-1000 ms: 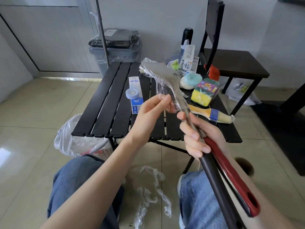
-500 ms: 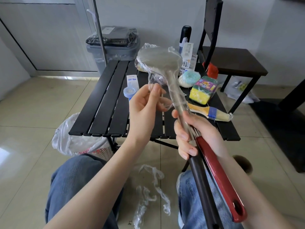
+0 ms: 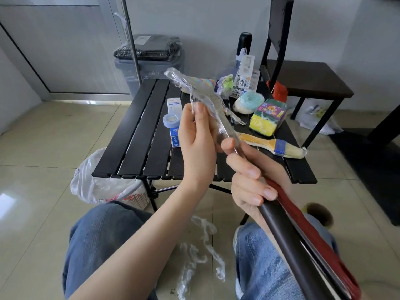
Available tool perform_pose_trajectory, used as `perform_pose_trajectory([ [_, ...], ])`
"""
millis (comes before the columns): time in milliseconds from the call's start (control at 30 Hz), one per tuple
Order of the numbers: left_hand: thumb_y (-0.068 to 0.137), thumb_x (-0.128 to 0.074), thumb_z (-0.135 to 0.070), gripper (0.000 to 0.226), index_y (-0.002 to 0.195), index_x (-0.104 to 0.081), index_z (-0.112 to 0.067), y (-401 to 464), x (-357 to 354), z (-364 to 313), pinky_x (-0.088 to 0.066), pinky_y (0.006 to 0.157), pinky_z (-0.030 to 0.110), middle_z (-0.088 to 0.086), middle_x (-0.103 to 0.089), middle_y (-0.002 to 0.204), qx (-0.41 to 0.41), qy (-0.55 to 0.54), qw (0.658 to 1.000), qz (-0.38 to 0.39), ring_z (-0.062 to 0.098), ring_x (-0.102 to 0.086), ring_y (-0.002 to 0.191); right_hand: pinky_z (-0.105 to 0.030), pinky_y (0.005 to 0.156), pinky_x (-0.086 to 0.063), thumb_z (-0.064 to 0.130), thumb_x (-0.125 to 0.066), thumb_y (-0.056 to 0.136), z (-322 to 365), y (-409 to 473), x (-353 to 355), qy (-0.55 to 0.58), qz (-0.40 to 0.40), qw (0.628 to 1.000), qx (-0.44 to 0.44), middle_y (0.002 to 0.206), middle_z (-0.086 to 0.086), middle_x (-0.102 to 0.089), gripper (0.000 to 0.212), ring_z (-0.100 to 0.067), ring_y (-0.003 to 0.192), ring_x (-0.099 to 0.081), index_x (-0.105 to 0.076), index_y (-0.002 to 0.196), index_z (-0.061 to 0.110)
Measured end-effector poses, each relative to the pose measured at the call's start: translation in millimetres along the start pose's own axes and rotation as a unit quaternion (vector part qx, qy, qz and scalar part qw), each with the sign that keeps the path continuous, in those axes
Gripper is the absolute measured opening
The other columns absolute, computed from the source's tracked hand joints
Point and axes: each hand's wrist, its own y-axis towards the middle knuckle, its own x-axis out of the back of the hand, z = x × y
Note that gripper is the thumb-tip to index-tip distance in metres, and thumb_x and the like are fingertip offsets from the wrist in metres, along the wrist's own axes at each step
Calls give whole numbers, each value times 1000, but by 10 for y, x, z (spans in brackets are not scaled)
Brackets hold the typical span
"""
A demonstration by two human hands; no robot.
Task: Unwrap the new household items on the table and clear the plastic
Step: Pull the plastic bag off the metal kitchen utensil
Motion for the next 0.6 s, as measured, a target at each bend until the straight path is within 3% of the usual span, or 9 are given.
perform_pose_trajectory([
  [100,105,-33,-14,28,77,-38,-11,-30,-11,19,-27,41,16,-1,-32,60,25,8,999,18,7,-29,48,-44,64,-58,10,-33,104,27,-15,-22,12,-8,1000,2,81,-25,-61,21,-35,61,-68,-42,118,-2],
  [267,104,-38,-16,28,77,-41,-8,68,116,70,-32,46,19,1,-35,56,20,79,992,98,10,-34,48,-41,66,-58,14,-29,105,119,-62,27,-96,-60,994,6,83,-20,-64,21,-30,64,-70,-40,117,1],
  [333,104,-36,-15,28,78,-41,-7,110,160,46,-34,42,17,5,-39,47,5,111,986,127,11,-39,39,-34,59,-58,17,-28,103,106,-64,57,-158,-73,985,-16,76,-13,-65,20,-22,56,-68,-39,112,3],
  [433,104,-33,-13,28,79,-42,-7,133,196,7,-34,42,13,-5,-41,43,11,103,983,154,6,-40,35,-27,47,-55,23,-40,96,128,-111,125,-252,-115,961,-21,61,-5,-62,23,-14,40,-61,-49,105,4],
  [500,104,-33,-15,26,80,-42,-9,117,213,7,-38,49,14,-8,-44,46,47,72,983,160,5,-44,40,-30,50,-57,22,-49,96,157,-102,132,-221,-82,972,-17,65,-9,-64,24,-18,44,-63,-59,105,3],
  [600,96,-47,-12,13,86,-39,-11,52,235,8,-50,66,22,-11,-51,58,107,-9,971,215,8,-54,57,-36,60,-59,16,-33,104,186,-56,102,-125,-38,991,-21,77,-17,-66,28,-26,56,-69,-51,115,-2],
])
